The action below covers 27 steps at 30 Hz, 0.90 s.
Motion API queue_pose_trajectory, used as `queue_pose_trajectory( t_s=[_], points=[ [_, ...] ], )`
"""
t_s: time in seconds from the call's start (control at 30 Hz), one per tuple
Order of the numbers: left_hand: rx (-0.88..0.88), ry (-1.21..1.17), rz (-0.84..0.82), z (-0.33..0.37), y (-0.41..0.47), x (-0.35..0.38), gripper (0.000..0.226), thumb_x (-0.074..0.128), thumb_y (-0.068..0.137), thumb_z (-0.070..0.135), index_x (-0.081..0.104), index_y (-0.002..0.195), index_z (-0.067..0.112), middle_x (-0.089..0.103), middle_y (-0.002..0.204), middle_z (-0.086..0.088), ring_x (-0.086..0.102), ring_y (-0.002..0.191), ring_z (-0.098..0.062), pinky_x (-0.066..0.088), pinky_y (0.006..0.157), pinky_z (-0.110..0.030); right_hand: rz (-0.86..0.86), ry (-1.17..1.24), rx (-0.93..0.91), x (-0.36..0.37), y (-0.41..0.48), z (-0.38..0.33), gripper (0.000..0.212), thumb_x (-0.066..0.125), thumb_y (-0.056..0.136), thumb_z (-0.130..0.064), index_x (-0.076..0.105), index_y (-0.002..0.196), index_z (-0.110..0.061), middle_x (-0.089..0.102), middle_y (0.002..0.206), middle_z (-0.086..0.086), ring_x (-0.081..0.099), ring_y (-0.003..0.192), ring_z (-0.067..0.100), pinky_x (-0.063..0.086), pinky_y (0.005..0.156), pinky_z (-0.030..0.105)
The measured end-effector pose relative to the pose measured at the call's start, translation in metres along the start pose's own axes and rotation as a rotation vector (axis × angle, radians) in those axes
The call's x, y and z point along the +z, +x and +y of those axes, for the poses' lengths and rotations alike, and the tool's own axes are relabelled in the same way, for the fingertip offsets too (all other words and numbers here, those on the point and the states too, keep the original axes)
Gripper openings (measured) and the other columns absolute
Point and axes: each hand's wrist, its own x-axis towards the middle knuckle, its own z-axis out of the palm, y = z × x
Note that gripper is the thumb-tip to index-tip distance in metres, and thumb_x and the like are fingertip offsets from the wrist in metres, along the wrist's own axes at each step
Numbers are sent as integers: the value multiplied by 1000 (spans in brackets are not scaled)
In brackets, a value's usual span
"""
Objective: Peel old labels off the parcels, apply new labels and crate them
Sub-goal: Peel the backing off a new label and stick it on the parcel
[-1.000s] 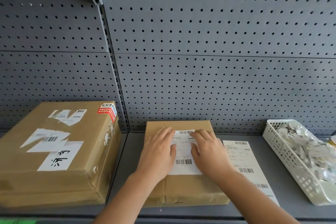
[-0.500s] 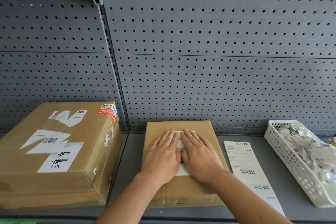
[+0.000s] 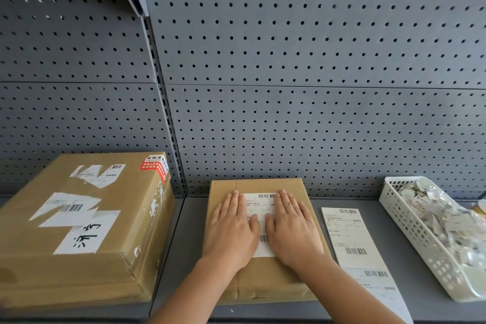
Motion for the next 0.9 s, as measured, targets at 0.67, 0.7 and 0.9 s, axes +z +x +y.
queue_pose_trajectory(
  t_s=[0.67, 0.7, 0.9],
  points=[
    [195, 50, 15, 6, -36, 6, 89, -26, 76, 47, -10, 159, 17, -16, 166, 5, -17, 152, -7, -15, 118, -27, -35, -62, -167, 6, -35, -1, 54, 28, 101, -40, 47, 145, -16, 43, 151, -1, 37, 141, 12, 12, 113, 36],
    [174, 47, 20, 7, -37, 6, 90, -26, 76, 47, -10, 159, 16, -17, 165, 5, -16, 152, -8, -15, 118, -28, -27, -61, -142, 8, -36, -2, 53, 32, 99, -41, 53, 141, -14, 50, 147, 0, 44, 137, 12, 17, 110, 37],
    [62, 24, 53, 14, -40, 8, 95, -28, 71, 48, -12, 158, 12, -24, 158, 3, -15, 153, -12, -14, 118, -31, 16, -24, -42, 6, -41, -5, 82, -8, 89, -52, 16, 156, -12, 9, 164, 0, 7, 151, 13, -8, 118, 36]
  ],
)
